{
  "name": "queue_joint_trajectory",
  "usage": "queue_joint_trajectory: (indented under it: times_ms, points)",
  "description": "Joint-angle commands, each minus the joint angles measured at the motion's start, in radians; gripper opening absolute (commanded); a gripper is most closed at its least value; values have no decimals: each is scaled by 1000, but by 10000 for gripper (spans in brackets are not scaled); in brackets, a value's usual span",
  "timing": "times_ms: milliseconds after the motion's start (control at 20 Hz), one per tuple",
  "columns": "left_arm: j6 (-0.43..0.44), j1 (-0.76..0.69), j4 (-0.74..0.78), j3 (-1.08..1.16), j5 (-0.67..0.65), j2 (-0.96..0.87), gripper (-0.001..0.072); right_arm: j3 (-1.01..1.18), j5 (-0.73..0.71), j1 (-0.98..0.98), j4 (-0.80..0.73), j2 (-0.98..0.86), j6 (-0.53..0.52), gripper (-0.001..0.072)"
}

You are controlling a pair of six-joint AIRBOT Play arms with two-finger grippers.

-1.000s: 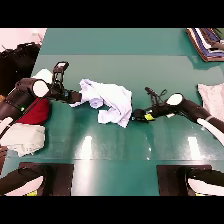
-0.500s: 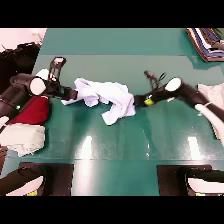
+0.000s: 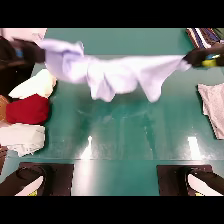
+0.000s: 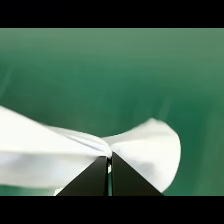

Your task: Fold the shirts.

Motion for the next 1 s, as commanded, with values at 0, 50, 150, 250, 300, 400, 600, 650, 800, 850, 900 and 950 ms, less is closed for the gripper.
queue_joint_trajectory:
  times_ms: [0, 50, 150, 250, 300, 400, 600, 650, 800, 850, 900, 950]
  points:
    - [7, 1, 15, 128, 31, 66, 33, 69, -18, -28, -63, 138, -26, 11]
    - [12, 1, 11, 149, 36, 79, 32, 69, -35, -28, -92, 175, -27, 11]
    - [13, 0, -18, 169, 41, 106, 32, 64, -40, -28, -147, 235, -26, 11]
    - [14, 0, -57, 142, 4, 108, 32, 16, -39, -27, -149, 276, -23, 11]
    - [13, 0, -61, 100, -14, 108, 33, -27, -37, -27, -147, 291, -19, 11]
    - [13, 0, -60, -20, -3, 108, 32, -128, -32, -27, -148, 307, 4, 12]
    - [13, 0, -51, -222, 29, 106, 33, -280, -71, -27, -148, 305, 4, 11]
    - [14, 0, -47, -231, 36, 106, 33, -289, -83, -28, -149, 304, 4, 11]
    - [13, 0, -38, -158, 34, 111, 33, -221, -65, -28, -151, 306, 3, 12]
    - [13, 0, -43, -102, 5, 112, 33, -178, -53, -28, -154, 307, 3, 11]
    - [13, 0, -52, -34, -29, 112, 32, -134, -41, -28, -159, 314, 3, 11]
    - [14, 0, -55, 37, -64, 112, 33, -89, -35, -28, -159, 323, 3, 12]
